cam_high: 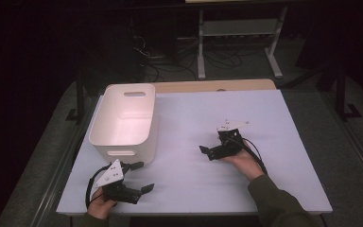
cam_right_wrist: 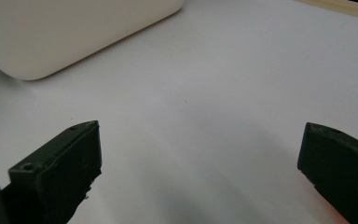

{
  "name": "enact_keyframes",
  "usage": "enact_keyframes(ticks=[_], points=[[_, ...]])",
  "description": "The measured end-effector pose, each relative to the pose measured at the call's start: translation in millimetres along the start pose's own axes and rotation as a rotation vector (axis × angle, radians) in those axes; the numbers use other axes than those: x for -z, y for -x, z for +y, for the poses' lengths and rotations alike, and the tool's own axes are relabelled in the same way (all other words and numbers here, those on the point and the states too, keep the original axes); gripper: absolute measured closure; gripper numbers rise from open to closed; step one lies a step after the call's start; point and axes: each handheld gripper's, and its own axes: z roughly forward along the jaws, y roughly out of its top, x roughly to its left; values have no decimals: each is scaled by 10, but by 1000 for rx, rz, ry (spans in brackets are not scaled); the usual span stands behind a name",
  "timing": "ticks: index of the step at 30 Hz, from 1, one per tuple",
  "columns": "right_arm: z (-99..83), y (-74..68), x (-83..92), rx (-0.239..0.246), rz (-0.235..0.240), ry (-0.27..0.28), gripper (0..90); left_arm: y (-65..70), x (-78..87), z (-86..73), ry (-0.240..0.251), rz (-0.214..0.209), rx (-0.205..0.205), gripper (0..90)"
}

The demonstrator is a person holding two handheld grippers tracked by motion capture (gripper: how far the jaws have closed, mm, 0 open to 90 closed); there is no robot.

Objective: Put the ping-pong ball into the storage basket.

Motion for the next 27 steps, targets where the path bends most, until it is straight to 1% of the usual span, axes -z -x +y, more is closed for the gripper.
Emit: enact_keyframes(ticks=[11, 27], points=[[4, 34, 6, 2, -13, -1, 0, 5, -8, 1, -1, -1, 3, 141], [17, 149, 70, -24, -48, 24, 0, 5, -6, 1, -3, 0, 0, 141]])
